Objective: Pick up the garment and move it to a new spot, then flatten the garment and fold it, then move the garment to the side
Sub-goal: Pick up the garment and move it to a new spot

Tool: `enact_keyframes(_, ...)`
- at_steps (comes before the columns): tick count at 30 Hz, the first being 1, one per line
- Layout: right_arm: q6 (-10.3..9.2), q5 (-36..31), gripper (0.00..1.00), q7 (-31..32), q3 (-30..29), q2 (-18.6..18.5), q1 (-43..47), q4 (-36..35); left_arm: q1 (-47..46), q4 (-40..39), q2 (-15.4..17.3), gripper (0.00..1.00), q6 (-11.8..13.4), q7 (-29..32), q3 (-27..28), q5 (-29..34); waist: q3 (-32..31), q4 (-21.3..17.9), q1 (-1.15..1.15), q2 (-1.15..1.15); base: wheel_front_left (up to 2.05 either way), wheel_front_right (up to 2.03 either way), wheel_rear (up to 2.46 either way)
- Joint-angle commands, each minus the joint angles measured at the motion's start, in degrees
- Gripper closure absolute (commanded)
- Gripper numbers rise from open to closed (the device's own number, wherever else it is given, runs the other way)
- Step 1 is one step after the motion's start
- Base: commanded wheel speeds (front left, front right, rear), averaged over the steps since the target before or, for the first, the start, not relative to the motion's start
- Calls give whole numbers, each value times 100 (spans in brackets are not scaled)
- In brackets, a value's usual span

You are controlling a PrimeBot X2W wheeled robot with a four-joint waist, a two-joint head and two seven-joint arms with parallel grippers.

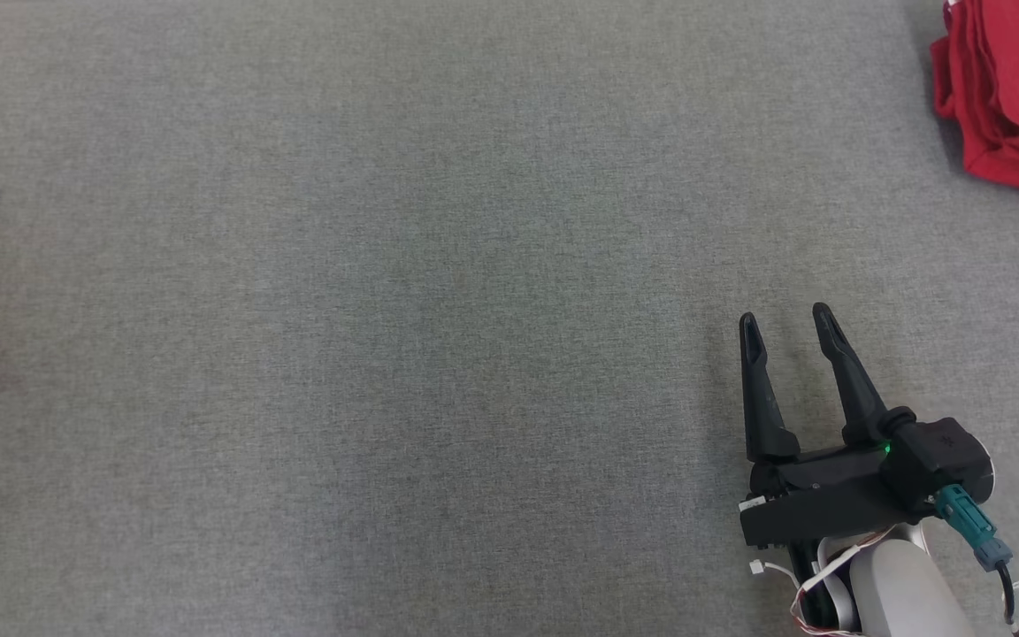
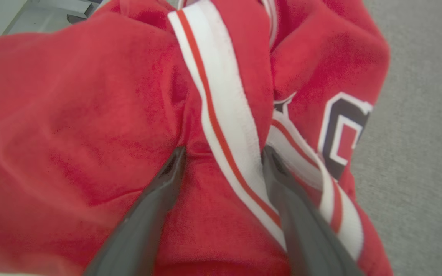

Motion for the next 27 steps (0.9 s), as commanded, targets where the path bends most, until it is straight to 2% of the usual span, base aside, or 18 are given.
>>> enact_keyframes(1, -16, 21, 0, -5, 4, 9, -24, -12, -24, 125, 45, 0, 29, 155, -15, 5, 26, -40, 0, -1, 0, 0, 0)
enact_keyframes(6, -16, 28, 0, -5, -37, 10, 42, -8, -14, 284, 28, 0, 24, 253, -74, -26, 19, -40, 0, -1, 0, 0, 0)
enact_keyframes(7, -16, 22, 0, -5, -45, 10, 57, 2, -7, 296, 24, 75, 20, 239, -114, 4, 11, -28, 0, -1, 0, 0, 0)
enact_keyframes(8, -16, 10, 0, -5, -62, 9, 75, 13, -11, 291, 6, 100, 17, 185, -149, 36, -5, -6, 0, -1, 0, 0, 0)
enact_keyframes(11, -16, -10, 0, -5, -77, 9, 93, 37, -30, 283, -12, 100, 12, 63, -208, 74, -40, 34, 0, -1, 0, 0, 0)
enact_keyframes(18, -16, -39, 0, -5, -234, 9, 130, 148, -242, 78, 32, 100, 20, -1075, -260, 193, -355, 233, 0, -1, 0, 0, 0)
enact_keyframes(27, -16, 63, 0, -5, -232, 8, 360, 220, -573, -417, -92, 100, -16, -1882, -489, 250, -859, 460, 0, -1, 0, 0, 0)
